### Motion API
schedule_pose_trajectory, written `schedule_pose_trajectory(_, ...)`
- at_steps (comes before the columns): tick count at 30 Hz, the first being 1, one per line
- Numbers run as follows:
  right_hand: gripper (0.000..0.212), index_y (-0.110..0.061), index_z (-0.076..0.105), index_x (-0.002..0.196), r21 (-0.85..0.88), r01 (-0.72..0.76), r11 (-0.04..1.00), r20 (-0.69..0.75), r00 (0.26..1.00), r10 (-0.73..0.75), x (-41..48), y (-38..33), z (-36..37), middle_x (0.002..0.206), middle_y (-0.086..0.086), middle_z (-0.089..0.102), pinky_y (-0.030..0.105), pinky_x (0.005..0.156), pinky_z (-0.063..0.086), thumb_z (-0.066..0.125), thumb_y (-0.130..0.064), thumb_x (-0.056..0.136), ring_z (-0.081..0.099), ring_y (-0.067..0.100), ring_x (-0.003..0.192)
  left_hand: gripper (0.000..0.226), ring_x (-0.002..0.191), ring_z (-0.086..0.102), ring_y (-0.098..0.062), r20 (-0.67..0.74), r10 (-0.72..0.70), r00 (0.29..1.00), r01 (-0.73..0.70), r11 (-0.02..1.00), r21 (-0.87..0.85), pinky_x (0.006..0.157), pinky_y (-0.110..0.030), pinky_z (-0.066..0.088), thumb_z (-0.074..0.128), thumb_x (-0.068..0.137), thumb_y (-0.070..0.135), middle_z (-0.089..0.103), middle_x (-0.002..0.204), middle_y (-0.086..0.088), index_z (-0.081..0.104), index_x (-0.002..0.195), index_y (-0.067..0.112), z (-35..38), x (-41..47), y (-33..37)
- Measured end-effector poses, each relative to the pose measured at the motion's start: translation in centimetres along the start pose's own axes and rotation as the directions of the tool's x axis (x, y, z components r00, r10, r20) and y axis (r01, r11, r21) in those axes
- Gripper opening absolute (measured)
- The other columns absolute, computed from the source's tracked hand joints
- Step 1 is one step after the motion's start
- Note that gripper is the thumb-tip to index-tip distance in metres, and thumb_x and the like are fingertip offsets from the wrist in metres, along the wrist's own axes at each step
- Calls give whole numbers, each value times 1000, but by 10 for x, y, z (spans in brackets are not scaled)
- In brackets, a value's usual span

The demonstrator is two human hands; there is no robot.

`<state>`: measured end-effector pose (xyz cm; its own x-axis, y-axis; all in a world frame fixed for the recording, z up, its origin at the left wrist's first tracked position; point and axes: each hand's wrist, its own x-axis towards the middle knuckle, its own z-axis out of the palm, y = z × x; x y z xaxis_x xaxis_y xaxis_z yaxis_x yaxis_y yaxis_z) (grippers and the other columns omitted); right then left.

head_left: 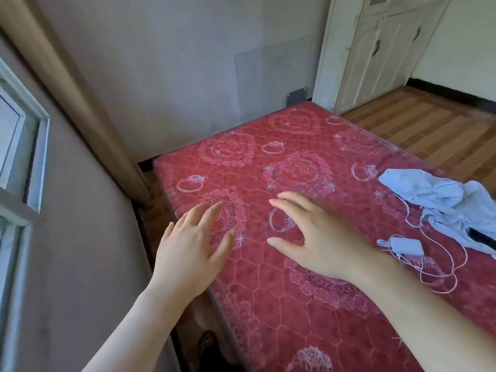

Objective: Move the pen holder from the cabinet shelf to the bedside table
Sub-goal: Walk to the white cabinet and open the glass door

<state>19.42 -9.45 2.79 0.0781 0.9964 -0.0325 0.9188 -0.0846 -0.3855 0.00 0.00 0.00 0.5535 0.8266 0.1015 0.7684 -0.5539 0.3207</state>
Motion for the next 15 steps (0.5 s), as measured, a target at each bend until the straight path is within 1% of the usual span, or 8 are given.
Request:
schedule_pose_trajectory(6,62,-35,26,139,-3,-82,997,-4,997,82,37,-1,9,150,-16,16,37,102,34,44,-58,84,24,9,134,60,128,41,-20,28,84,996,-83,996,-27,103,-48,36,26,84,63,41,142,6,33,136,33,11,45,-20)
schedule_pose_trajectory(9,61,-36,27,138,13,-151,988,-4,989,151,67,-1,11,150,-16,15,39,101,38,44,-58,84,27,10,133,60,126,44,-22,65,135,989,-132,990,-50,103,-49,36,26,84,62,40,142,4,35,135,31,14,85,-38)
schedule_pose_trajectory(12,60,-38,24,138,14,-220,975,3,976,220,102,-3,15,150,-18,13,36,99,36,44,-58,85,29,10,132,59,126,44,-22,105,196,975,-190,980,-66,102,-49,38,27,84,61,41,141,4,34,135,32,17,128,-59)
schedule_pose_trajectory(15,61,-37,23,139,20,-287,958,-2,958,287,143,-11,20,150,-18,13,35,95,36,44,-57,85,35,9,127,57,122,48,-21,166,259,952,-251,966,-68,100,-47,40,30,86,60,43,139,6,35,135,32,17,171,-86)
